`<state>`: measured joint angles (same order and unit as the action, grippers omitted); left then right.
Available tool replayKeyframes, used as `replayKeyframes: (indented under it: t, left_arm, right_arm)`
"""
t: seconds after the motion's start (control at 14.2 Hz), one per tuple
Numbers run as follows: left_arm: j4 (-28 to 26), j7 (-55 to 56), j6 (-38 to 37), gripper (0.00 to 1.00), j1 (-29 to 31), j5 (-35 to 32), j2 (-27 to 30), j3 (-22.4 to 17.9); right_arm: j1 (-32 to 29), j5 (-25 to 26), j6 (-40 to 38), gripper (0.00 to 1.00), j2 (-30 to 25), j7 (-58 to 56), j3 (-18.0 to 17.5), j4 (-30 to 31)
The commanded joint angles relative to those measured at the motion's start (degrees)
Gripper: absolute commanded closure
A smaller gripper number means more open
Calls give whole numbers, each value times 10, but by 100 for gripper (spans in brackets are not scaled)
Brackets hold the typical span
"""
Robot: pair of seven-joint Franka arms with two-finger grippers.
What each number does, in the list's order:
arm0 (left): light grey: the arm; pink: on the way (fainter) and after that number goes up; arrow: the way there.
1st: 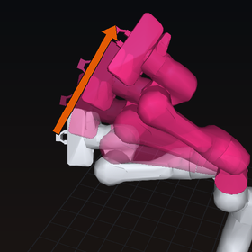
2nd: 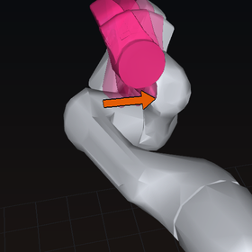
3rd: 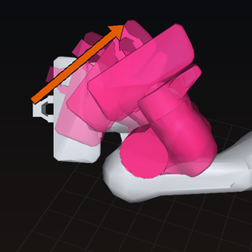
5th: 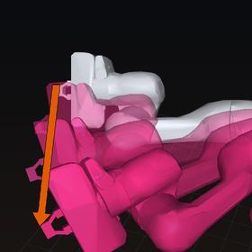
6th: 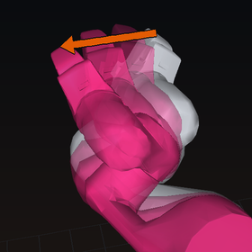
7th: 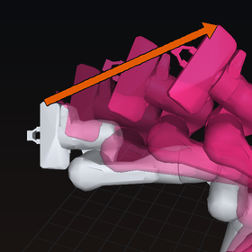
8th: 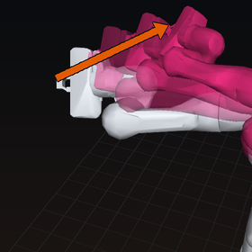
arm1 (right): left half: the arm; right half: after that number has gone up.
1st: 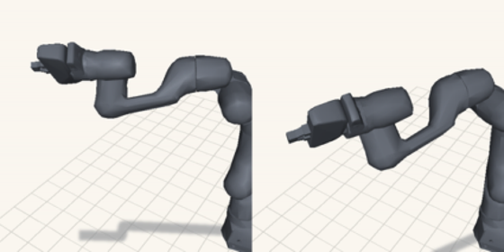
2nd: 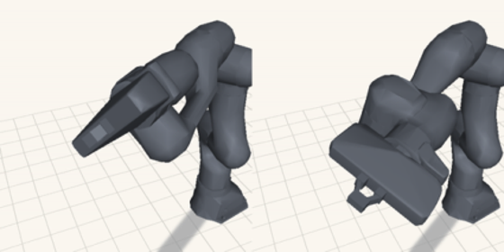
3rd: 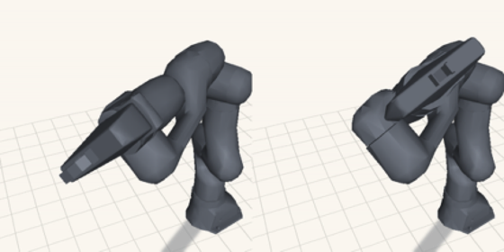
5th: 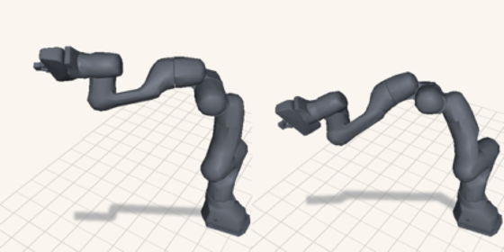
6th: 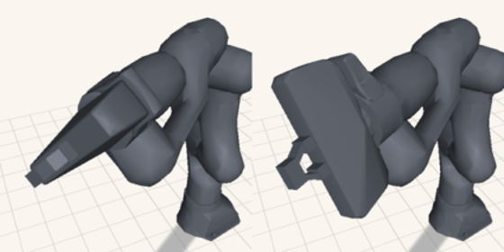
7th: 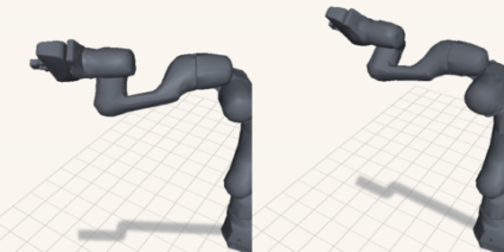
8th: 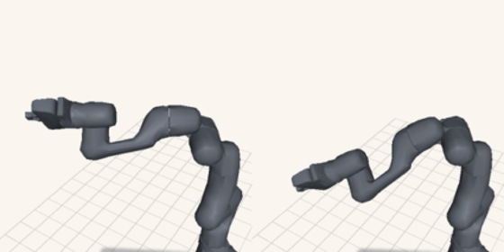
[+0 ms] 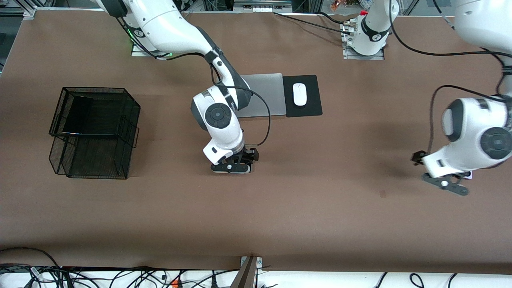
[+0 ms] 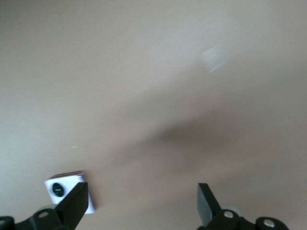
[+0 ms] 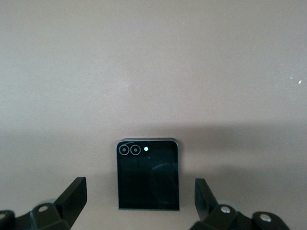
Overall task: Place phones with both arms
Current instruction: 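Grasp the flip phone with the right gripper while the left gripper reaches the white phone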
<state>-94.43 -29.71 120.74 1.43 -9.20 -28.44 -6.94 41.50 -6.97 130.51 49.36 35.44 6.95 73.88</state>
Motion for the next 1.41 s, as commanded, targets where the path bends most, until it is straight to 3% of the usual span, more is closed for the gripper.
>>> replayKeyframes:
  t: [0.0, 0.35, 0.49, 0.63, 1.2, 1.34]
  left_arm:
    - [-16, -95, 46, 0, 46, -11, -6, 10]
    - [-5, -216, 93, 0, 120, 4, -33, 14]
    - [-3, -213, 94, 0, 154, 86, -44, 11]
    - [12, -211, 99, 0, 181, 108, -65, 11]
    - [20, -163, 153, 0, 198, 141, -108, 11]
    - [20, -153, 155, 0, 194, 180, -123, 11]
  right_arm:
    - [-1, -5, -6, 1, 14, -30, -10, -15]
    - [10, -1, -4, 1, 33, -62, -12, -8]
    - [10, 7, -4, 1, 34, -69, -12, -2]
    - [10, 21, -3, 1, 34, -67, -12, 7]
    - [11, 17, 27, 1, 47, -59, -12, 12]
    - [12, 13, 40, 1, 50, -50, -12, 12]
